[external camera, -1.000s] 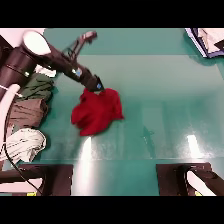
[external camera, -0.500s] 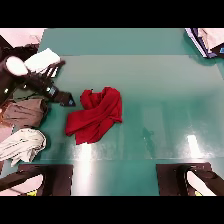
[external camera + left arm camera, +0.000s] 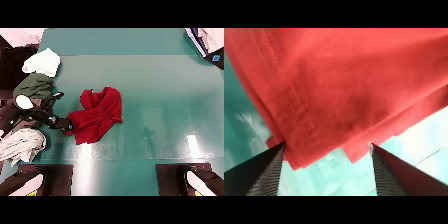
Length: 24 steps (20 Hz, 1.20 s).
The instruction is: Fold the shirts.
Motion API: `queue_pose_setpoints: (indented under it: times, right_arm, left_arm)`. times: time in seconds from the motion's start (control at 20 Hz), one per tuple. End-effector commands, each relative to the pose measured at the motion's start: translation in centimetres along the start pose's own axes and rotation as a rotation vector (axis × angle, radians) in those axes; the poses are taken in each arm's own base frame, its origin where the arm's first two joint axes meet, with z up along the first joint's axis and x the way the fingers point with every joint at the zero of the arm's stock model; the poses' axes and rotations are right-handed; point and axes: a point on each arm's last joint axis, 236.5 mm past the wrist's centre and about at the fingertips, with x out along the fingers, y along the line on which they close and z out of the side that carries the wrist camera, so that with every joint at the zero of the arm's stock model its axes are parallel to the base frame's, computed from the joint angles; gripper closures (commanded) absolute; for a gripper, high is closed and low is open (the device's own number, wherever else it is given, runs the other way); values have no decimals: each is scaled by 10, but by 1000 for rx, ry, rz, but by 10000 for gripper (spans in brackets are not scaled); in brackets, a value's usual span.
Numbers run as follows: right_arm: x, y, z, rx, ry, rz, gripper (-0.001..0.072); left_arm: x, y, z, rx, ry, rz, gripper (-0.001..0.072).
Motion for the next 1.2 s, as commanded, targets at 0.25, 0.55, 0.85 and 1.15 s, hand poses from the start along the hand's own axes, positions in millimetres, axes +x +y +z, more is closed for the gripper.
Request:
queue_pose_setpoints:
  times: [0.25, 0.55, 0.85, 1.15]
  right_arm:
    - [38, 4, -46, 53, 150, 63, 695]
    - [126, 53, -165, -10, 387, 185, 355]
    - [218, 110, -270, -70, 513, 268, 269]
    - [259, 123, -315, -59, 586, 273, 269]
  left_arm:
    - [8, -5, 18, -57, -109, -36, 684]
    - [-81, -47, 80, 87, -273, -44, 684]
    - [-115, -67, 94, 149, -316, -53, 684]
    - [-114, -67, 92, 147, -307, -56, 684]
